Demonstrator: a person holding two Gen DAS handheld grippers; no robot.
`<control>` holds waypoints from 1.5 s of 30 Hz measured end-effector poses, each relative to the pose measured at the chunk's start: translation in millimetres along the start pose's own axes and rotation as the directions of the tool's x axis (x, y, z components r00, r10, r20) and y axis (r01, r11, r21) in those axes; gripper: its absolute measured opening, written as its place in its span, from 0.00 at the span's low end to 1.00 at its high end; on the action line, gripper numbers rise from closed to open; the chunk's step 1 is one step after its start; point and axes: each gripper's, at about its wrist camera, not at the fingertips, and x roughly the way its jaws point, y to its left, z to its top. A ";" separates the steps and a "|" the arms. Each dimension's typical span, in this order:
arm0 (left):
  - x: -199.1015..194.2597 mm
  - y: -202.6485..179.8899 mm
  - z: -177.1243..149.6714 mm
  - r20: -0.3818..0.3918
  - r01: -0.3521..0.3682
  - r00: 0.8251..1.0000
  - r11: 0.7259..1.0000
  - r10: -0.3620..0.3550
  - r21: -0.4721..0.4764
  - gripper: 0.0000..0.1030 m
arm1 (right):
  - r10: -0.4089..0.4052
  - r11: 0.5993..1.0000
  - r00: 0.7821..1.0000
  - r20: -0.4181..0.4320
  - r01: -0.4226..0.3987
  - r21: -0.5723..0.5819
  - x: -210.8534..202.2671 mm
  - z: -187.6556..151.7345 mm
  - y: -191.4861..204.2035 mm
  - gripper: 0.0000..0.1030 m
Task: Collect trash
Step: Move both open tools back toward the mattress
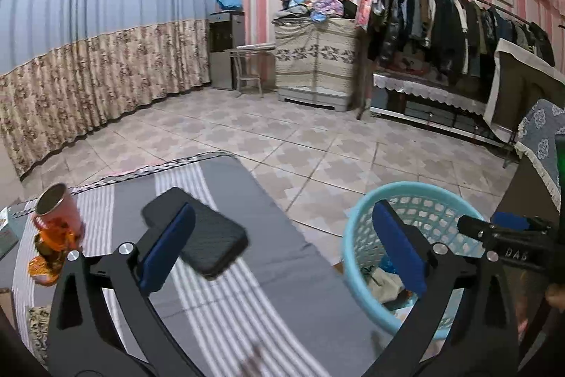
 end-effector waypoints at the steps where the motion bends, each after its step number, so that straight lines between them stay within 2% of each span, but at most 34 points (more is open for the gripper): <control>1: -2.6 5.4 -0.2 0.001 -0.007 1.000 1.000 0.007 -0.006 0.94 | -0.009 1.000 1.000 0.006 0.009 -0.007 -0.6 0.2 2.0 0.91; 11: -30.5 71.6 -9.2 0.010 -0.099 0.995 0.992 0.100 -0.083 0.95 | -0.018 0.994 0.997 0.070 0.025 -0.103 -13.4 -2.1 33.3 0.92; 21: -64.0 144.5 -30.2 -0.001 -0.219 0.975 0.963 0.222 -0.159 0.95 | 0.064 0.985 0.989 0.130 -0.042 -0.164 -27.3 -8.0 83.9 0.93; 25: -78.5 175.8 -40.6 -0.014 -0.267 0.963 0.947 0.269 -0.179 0.95 | 0.137 0.978 0.983 0.123 -0.115 -0.171 -31.3 -17.2 110.5 0.93; 32: -98.9 219.9 -59.2 -0.048 -0.338 0.941 0.916 0.336 -0.215 0.95 | 0.215 0.959 0.972 0.096 -0.191 -0.209 -30.0 -39.8 158.4 0.93; 39: -118.8 268.1 -92.9 -0.107 -0.419 0.908 0.879 0.405 -0.229 0.95 | 0.253 0.938 0.966 0.047 -0.232 -0.258 -23.4 -63.1 204.5 0.93; 45: -124.2 299.8 -114.4 -0.158 -0.438 0.899 0.859 0.409 -0.264 0.95 | 0.256 0.918 0.967 -0.001 -0.243 -0.314 -13.3 -81.2 237.7 0.93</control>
